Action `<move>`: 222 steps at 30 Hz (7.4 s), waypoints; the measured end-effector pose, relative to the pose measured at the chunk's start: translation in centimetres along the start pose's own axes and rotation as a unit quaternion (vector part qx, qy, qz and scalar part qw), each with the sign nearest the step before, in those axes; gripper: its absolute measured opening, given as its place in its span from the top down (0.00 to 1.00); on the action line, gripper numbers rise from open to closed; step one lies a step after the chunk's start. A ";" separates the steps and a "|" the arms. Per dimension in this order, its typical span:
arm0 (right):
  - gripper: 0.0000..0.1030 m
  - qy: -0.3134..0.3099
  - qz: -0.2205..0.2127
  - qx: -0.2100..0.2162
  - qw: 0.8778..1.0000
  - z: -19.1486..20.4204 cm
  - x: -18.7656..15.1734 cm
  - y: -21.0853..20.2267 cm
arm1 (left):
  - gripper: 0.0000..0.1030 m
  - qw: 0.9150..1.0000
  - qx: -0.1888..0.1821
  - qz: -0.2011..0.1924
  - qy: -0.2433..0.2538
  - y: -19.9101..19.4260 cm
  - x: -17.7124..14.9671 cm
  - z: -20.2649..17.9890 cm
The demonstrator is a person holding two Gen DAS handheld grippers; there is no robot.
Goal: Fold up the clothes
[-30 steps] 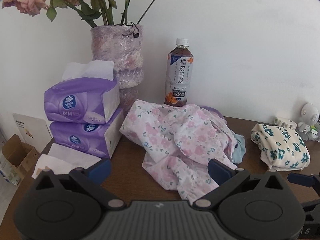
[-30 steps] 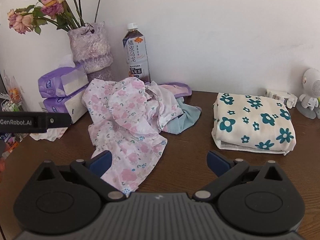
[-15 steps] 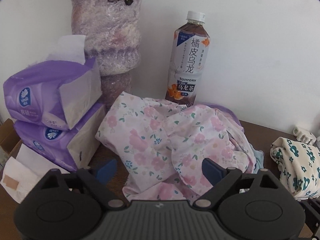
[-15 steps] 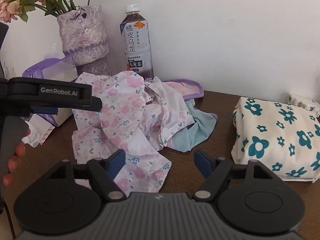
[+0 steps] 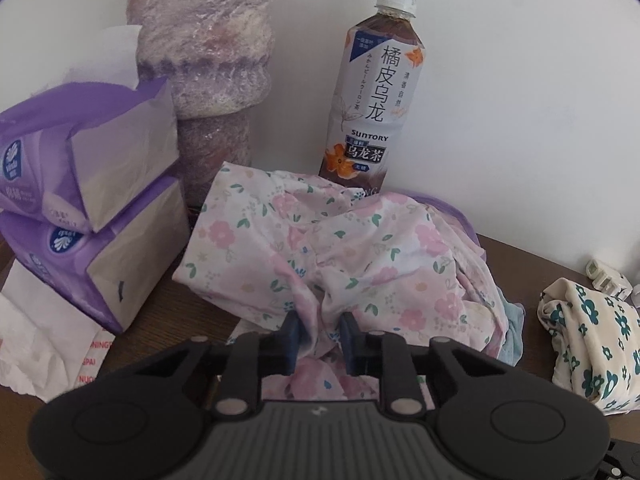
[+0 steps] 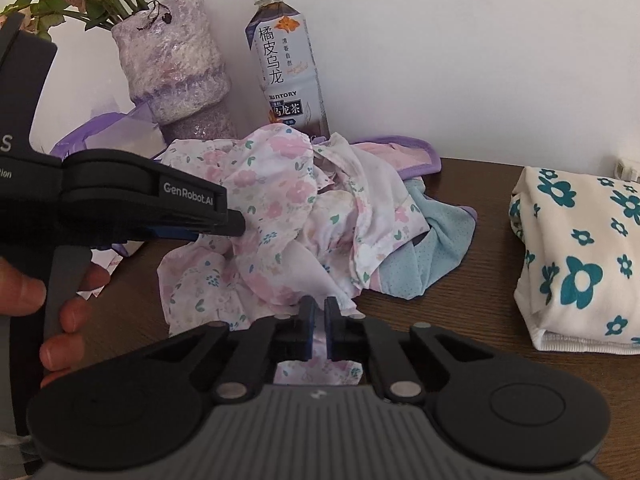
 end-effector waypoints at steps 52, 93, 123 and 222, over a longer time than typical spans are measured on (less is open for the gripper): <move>0.47 -0.025 -0.063 -0.014 0.998 -0.2 0.8 0.4 | 0.45 0.993 -0.077 -0.081 0.042 -0.2 3.5 -0.4; 0.97 -0.079 -0.245 -0.050 0.965 5.0 6.8 -24.6 | 0.98 0.948 -0.161 -0.244 0.128 -28.7 4.6 -6.3; 0.97 -0.116 -0.254 -0.073 0.957 9.8 -3.6 -45.1 | 0.98 0.945 -0.240 -0.145 0.167 -43.0 -15.6 -6.8; 0.94 -0.011 0.021 0.011 1.000 2.8 -14.8 -28.5 | 0.95 0.957 -0.228 0.011 0.179 -27.3 -23.4 6.1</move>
Point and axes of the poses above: each gripper's, at about its wrist camera, not at the fingertips, and y roughly the way its jaws point, z to its left, x to its top, the point moved 8 cm from there along y, roughly the way its jaws point, and after that the axes turned 2 degrees about -z, right-handed, at the moved point
